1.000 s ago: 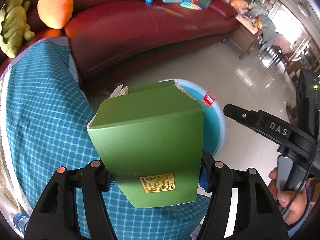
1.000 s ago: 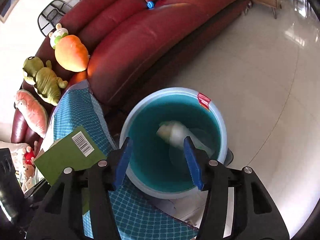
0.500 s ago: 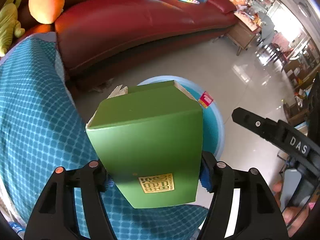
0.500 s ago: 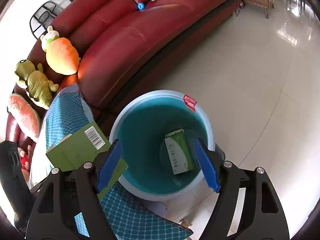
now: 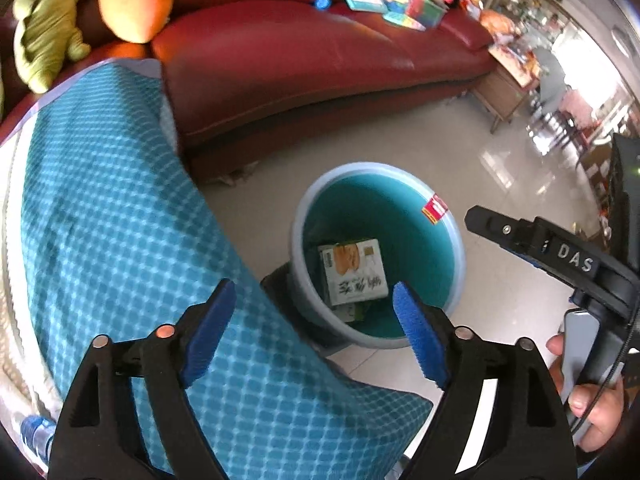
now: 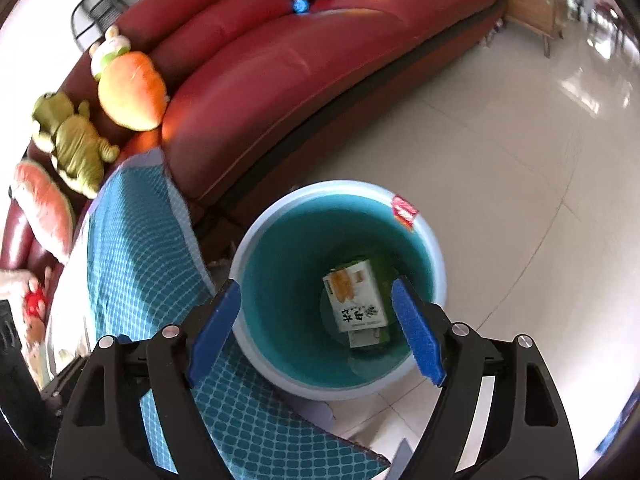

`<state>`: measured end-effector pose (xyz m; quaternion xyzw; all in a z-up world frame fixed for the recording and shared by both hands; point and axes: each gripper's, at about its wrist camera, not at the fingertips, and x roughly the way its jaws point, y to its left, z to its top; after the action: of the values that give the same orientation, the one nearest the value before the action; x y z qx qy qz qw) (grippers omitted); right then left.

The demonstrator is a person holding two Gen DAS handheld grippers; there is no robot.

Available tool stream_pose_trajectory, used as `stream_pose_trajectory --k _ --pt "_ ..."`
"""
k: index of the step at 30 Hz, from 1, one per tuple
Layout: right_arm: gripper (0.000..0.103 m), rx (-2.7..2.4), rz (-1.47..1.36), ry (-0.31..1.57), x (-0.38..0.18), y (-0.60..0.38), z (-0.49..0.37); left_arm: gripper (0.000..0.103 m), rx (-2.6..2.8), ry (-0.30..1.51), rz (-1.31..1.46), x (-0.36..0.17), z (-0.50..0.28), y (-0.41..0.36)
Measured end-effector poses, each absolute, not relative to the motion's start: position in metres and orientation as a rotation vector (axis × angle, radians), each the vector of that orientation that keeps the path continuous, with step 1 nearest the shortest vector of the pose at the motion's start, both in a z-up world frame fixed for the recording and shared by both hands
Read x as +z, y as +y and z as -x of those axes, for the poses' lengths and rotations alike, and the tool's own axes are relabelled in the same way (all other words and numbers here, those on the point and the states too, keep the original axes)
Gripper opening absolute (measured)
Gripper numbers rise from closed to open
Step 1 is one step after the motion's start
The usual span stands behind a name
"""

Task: Collect trash
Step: 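Move both open tools back over the table toward the cup and bottle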

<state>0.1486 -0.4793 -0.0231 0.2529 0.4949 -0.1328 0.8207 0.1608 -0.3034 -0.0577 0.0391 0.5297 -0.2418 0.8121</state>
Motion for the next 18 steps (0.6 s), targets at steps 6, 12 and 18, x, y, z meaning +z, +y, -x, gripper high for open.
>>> stream_pose_trajectory --k 6,12,18 --pt "0.075 -0.224 -0.455 1.036 -0.008 -0.443 -0.146 0.088 -0.482 1.093 -0.078 -0.039 -0.142 -0.267" --pt "0.074 -0.179 -0.444 1.035 0.001 -0.409 -0.135 0.089 -0.434 1.065 -0.074 -0.025 -0.116 -0.223" --pt "0.076 -0.129 -0.42 1.044 0.012 -0.37 -0.118 0.089 -0.404 1.061 -0.052 -0.016 -0.093 -0.182"
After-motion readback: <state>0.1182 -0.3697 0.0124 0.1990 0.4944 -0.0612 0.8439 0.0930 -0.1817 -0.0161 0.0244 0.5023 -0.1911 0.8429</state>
